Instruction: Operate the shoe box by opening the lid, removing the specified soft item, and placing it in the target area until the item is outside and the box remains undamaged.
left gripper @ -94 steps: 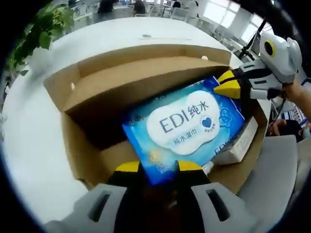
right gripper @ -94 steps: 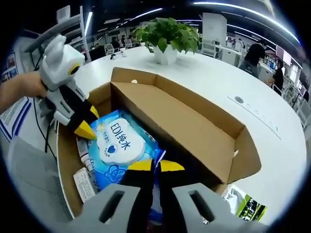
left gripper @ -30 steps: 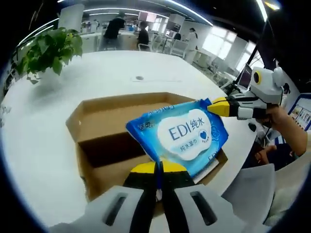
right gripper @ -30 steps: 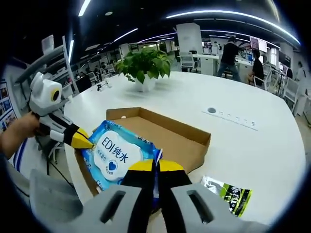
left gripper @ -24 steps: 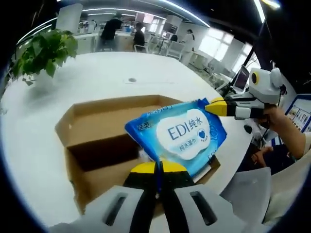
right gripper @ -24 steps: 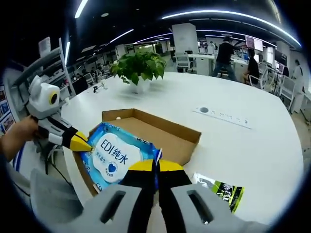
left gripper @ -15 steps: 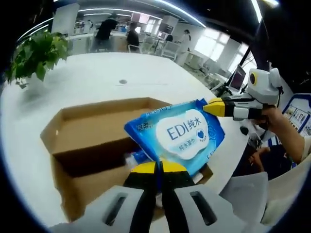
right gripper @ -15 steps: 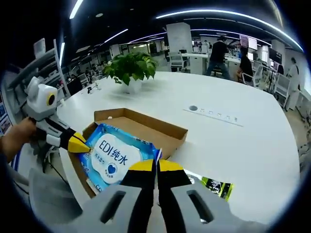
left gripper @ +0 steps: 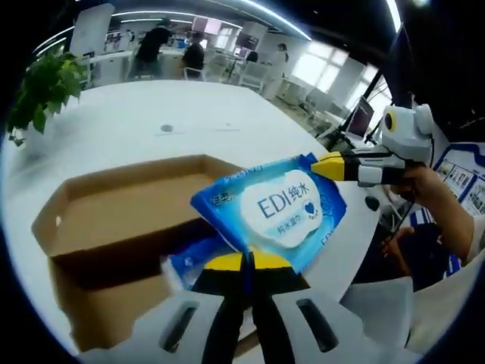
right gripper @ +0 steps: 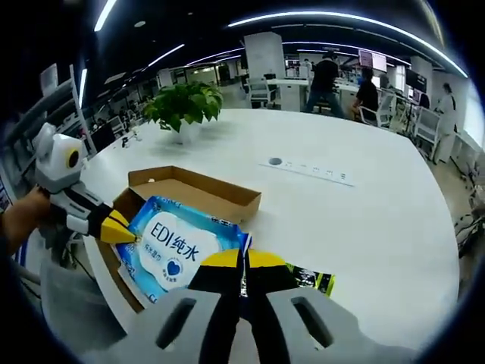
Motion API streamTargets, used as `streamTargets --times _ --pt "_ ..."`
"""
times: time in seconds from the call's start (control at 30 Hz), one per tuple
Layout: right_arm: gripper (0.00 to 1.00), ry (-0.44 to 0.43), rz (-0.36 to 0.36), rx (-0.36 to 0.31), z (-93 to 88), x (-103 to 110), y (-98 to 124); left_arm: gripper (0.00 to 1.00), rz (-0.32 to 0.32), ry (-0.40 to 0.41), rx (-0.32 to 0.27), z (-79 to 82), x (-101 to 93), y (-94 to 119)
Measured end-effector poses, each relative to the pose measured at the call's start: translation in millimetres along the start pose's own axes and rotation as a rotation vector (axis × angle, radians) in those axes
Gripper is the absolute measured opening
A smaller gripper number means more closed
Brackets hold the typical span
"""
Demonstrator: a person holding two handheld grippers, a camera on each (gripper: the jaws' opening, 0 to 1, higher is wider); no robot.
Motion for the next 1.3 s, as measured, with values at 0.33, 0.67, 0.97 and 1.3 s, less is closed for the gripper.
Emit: streamTargets --times 0.33,0.67,0.97,1.3 --pt "0.0 -0.017 -0.037 0.003 -3.4 -26.5 11.5 0.0 -0.027 -0.021 0.003 8.9 -19.1 -17.2" --pt "0.0 -0.019 -0.073 0.018 -8.3 -51.9 20.7 0.0 -0.061 -0.032 0.011 13.2 -37.4 -35.9" --pt "0.0 -0.037 -0.104 0.03 -14.9 -70.2 25.1 0.0 -0.089 -0.052 0.029 16.3 -49.3 -53.1" --pt "0.0 -0.051 -0.13 0.053 -21.4 -89.5 21.0 0.0 -0.105 -0.083 0.063 18.6 -53.8 -70.7"
Point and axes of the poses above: the point that each gripper's makers call its tool centre point, and the gripper's own axes: y roughly backward along the fingers, x roughly to its left, z roughly out of its top, the point moved 1 cm from there along y, roughly backward along the fingers, and after that the axes turned 14 degrees about -y, right-handed, at the moved point
